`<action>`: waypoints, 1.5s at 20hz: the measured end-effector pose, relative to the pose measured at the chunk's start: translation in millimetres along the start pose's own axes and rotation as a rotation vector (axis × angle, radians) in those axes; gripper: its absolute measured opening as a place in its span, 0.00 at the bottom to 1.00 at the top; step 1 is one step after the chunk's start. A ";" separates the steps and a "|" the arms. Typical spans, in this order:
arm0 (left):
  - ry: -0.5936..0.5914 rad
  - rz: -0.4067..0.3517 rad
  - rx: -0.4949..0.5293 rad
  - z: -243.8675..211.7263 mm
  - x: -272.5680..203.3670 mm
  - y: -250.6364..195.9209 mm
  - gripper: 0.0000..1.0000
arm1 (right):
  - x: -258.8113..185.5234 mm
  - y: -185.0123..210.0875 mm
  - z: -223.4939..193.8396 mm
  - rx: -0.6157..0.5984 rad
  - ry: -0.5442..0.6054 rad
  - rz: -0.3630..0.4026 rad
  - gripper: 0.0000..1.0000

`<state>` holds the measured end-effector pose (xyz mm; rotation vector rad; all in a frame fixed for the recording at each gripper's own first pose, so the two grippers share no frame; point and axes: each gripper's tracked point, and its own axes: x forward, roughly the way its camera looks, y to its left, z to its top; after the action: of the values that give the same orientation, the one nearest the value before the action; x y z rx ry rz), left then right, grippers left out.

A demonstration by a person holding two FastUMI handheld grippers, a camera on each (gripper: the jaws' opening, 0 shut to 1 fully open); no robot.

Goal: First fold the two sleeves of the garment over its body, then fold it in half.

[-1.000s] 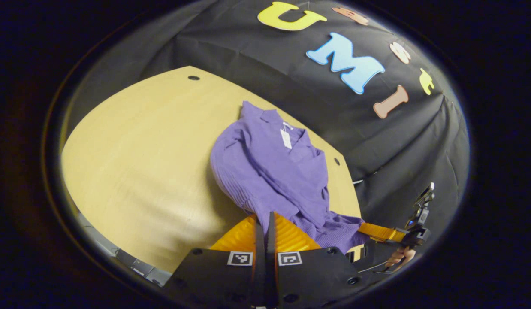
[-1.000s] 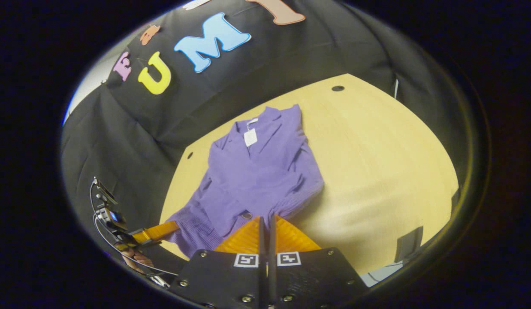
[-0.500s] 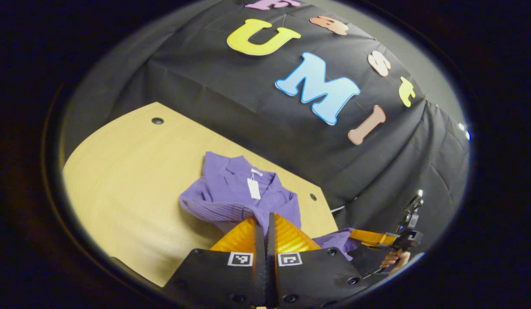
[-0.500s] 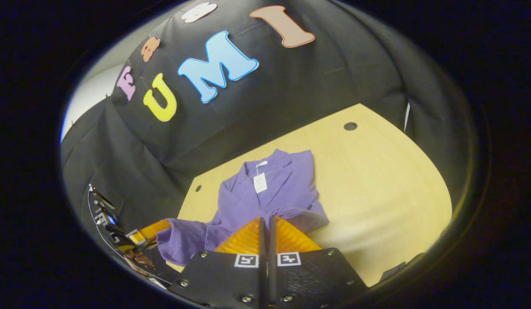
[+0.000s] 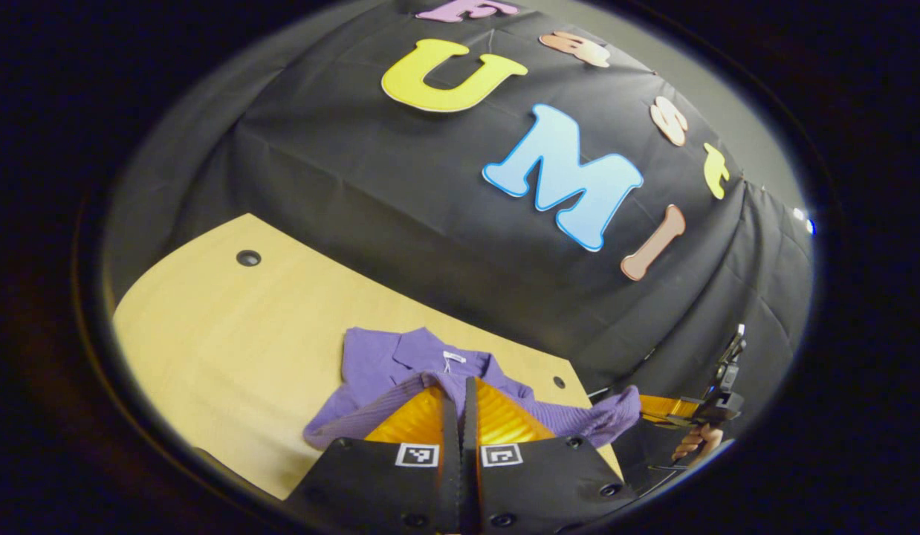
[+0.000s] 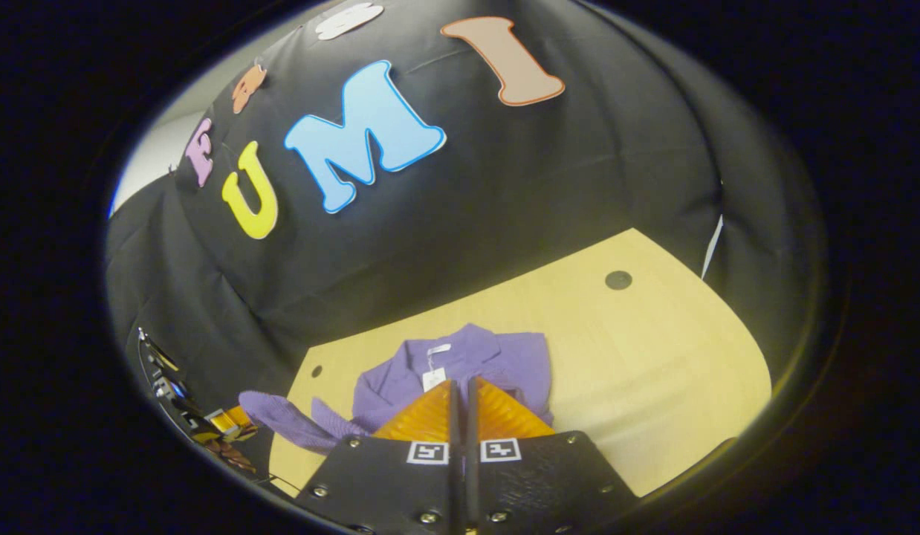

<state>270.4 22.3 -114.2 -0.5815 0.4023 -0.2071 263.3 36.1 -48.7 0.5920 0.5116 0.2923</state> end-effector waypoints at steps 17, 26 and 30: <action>0.092 0.190 0.271 -21.2 147.4 62.3 0.06 | 138.0 -51.3 9.8 -0.109 -0.014 -0.160 0.01; 0.146 0.273 0.415 -47.8 165.6 67.3 0.21 | 150.1 -68.5 -4.6 -0.223 0.001 -0.244 0.07; 0.153 0.241 0.423 -41.9 154.5 50.0 0.59 | 133.6 -75.1 4.2 -0.254 -0.009 -0.277 0.36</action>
<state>395.8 -3.8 -222.4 -0.0988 0.5542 -0.1004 386.0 28.3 -140.3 0.2708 0.5308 0.0890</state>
